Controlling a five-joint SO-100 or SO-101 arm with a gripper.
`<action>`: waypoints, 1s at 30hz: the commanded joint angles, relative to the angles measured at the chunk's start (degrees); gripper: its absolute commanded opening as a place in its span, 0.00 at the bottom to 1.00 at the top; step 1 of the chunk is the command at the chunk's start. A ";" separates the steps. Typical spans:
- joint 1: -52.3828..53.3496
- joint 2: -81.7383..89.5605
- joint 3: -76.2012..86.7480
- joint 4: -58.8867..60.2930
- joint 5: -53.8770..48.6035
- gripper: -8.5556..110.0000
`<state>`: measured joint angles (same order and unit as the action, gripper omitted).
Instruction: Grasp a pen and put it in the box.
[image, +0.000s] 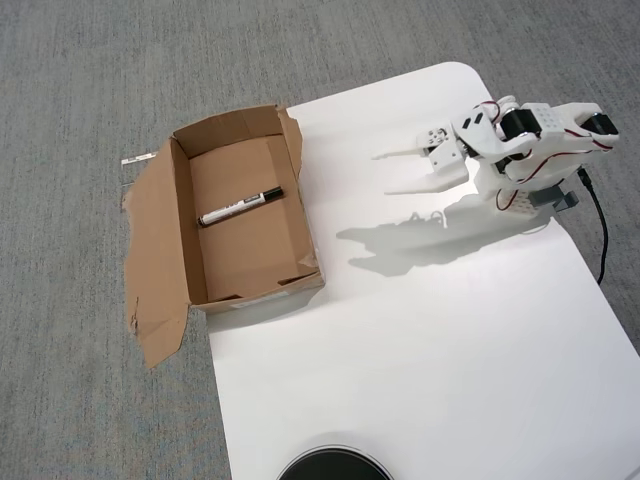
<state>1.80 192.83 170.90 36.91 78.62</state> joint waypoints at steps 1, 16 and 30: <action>-0.04 3.43 2.68 -0.79 0.40 0.26; 0.04 3.43 11.82 -0.79 5.67 0.26; 0.04 3.43 11.82 0.00 7.16 0.26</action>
<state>1.89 192.83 181.10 36.65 85.83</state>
